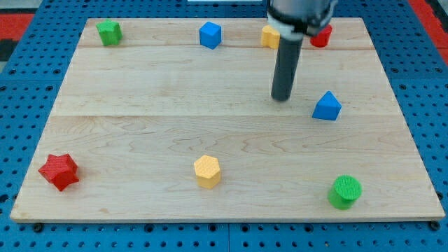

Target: Slide the yellow hexagon towards the blue cube

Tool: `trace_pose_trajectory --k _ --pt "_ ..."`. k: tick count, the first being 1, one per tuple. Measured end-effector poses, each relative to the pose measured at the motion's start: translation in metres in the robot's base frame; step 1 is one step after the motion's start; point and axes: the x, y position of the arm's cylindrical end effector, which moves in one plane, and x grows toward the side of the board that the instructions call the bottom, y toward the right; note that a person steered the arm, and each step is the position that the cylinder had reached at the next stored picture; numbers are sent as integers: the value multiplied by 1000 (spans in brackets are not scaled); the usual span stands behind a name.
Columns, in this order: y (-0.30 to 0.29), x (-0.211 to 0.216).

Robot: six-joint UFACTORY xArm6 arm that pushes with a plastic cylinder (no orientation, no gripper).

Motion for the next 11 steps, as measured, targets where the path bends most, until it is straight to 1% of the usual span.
trace_pose_trajectory --k 1,2,3,4,5,6,8,9,11 --pt "-12 67" --pt "-68 124" --pt "-85 148" --pt "-130 121" --pt "-183 81" --pt "-209 36" --pt "-205 -91" --pt "-182 -131" --pt "-182 -131"
